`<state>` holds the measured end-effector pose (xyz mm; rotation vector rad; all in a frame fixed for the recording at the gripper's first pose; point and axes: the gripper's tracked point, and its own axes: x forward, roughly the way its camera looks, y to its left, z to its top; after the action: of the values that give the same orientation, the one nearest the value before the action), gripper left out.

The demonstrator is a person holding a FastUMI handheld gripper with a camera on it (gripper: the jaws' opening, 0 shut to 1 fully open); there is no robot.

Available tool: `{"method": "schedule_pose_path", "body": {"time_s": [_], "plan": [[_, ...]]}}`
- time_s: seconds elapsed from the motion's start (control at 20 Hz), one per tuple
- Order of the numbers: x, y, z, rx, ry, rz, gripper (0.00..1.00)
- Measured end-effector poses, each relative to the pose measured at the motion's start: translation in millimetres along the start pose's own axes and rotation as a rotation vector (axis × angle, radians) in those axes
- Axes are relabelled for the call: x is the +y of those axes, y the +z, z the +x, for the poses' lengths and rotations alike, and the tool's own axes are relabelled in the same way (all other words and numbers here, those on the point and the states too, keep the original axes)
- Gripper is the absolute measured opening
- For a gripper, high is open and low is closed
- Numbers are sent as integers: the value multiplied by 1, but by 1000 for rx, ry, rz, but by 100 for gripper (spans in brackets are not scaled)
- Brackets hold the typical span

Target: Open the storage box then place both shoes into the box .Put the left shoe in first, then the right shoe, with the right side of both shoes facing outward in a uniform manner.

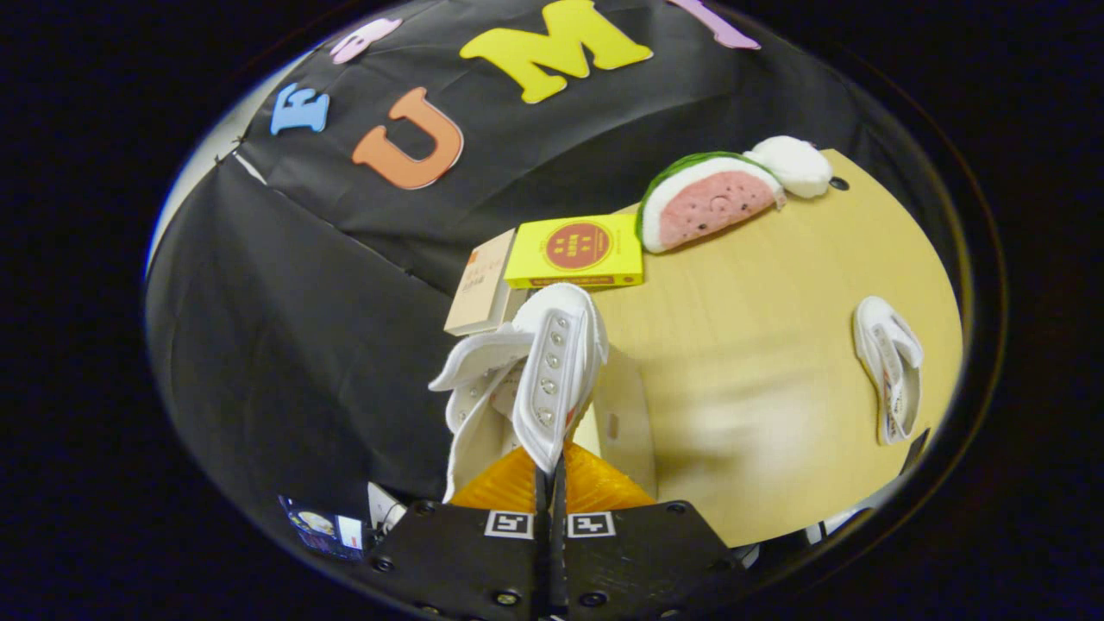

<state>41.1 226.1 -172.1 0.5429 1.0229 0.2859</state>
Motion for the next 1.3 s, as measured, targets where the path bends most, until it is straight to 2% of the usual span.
{"method": "schedule_pose_path", "body": {"time_s": [0.25,0.45,0.85,1.3], "plan": [[40,-35,61,43,4,-66,0],[41,-57,99,73,-20,-62,0],[22,-63,133,24,-83,-57,0],[7,-97,172,76,-160,14,0]]}}
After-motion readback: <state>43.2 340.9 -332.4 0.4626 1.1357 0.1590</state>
